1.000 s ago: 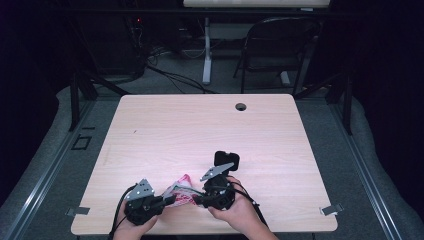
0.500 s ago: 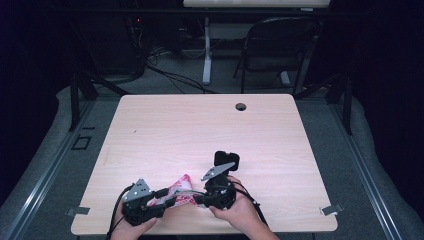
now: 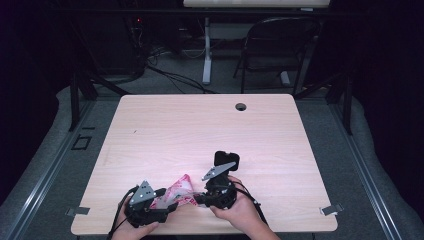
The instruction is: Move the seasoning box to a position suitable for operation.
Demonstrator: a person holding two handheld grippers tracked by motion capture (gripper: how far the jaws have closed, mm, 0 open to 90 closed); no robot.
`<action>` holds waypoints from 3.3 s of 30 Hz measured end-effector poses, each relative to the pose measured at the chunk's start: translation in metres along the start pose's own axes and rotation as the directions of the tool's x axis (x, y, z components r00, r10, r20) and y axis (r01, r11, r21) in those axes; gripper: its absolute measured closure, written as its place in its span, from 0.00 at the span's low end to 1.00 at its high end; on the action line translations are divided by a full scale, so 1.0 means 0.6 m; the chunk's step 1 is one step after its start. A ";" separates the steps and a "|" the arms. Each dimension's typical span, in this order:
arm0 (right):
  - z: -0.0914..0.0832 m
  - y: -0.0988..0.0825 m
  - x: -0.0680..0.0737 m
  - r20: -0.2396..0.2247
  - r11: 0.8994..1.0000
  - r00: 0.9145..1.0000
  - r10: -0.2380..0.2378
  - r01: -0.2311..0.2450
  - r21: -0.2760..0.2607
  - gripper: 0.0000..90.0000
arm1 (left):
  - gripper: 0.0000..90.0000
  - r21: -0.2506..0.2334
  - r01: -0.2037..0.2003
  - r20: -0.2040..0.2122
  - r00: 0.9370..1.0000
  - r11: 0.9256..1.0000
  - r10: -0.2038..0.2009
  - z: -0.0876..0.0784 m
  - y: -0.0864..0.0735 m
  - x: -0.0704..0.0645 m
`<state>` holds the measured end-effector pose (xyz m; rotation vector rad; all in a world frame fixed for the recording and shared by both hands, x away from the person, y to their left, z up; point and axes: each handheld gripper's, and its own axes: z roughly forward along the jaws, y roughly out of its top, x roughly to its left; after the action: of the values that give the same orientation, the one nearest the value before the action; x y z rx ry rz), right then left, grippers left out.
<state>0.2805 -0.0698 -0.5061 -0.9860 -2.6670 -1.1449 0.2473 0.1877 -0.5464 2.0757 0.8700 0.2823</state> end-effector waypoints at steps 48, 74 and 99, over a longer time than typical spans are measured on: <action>0.002 -0.014 -0.003 0.002 1.000 1.000 0.010 -0.010 -0.005 0.99 | 0.17 0.058 -0.018 0.011 1.000 0.998 0.017 0.077 -0.026 0.014; 0.000 -0.014 -0.006 -0.002 1.000 1.000 0.022 -0.022 -0.011 0.99 | 0.22 0.032 -0.048 -0.103 0.993 0.998 0.052 0.053 -0.026 -0.015; 0.001 -0.013 -0.002 -0.001 1.000 1.000 0.012 -0.012 -0.005 0.99 | 0.19 0.082 0.010 -0.068 0.998 0.997 -0.004 0.080 -0.027 0.001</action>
<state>0.2769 -0.0740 -0.5121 -1.0004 -2.6556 -1.1494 0.2627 0.1648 -0.5887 2.1492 0.9435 0.3193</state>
